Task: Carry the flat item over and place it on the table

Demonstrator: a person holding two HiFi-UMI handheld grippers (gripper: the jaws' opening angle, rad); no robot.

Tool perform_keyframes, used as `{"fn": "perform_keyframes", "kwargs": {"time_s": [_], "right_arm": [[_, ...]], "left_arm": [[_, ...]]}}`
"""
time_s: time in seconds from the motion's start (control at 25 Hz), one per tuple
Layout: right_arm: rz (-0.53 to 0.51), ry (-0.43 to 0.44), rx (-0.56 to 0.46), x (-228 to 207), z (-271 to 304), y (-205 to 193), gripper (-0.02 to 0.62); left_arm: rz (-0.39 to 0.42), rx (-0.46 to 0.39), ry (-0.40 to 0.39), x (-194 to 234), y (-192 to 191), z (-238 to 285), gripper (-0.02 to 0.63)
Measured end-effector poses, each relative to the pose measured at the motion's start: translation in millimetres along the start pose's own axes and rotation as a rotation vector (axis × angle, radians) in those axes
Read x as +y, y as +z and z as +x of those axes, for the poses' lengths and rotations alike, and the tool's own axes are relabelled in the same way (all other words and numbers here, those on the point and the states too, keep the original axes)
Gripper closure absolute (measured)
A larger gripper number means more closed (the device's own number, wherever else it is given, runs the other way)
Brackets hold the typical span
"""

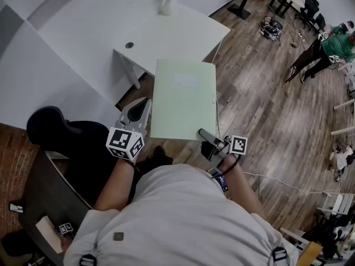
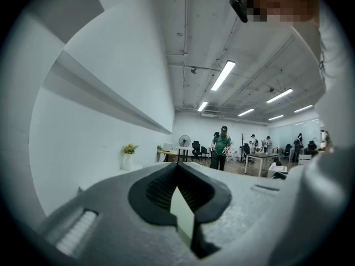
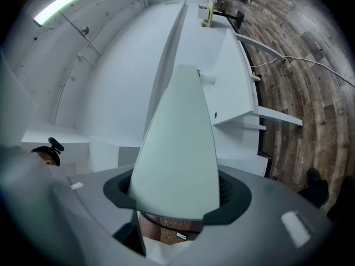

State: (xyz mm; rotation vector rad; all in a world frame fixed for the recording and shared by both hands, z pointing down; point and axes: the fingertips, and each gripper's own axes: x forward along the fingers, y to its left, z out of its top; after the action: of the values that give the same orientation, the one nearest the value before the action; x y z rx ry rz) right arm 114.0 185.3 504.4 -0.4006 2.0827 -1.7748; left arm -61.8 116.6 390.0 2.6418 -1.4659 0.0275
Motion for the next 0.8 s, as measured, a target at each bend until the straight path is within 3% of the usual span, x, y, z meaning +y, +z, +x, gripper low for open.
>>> {"fn": "perform_keyframes", "kwargs": {"time_s": [0.4, 0.8], "right_arm": [[-0.012, -0.030, -0.035, -12, 80, 30, 0.296], [-0.011, -0.045, -0.061, -22, 133, 41, 0.296]], "left_arm": [[0.000, 0.012, -0.056, 83, 19, 26, 0.606], [0.002, 0.029, -0.095, 132, 19, 35, 0.606]]}}
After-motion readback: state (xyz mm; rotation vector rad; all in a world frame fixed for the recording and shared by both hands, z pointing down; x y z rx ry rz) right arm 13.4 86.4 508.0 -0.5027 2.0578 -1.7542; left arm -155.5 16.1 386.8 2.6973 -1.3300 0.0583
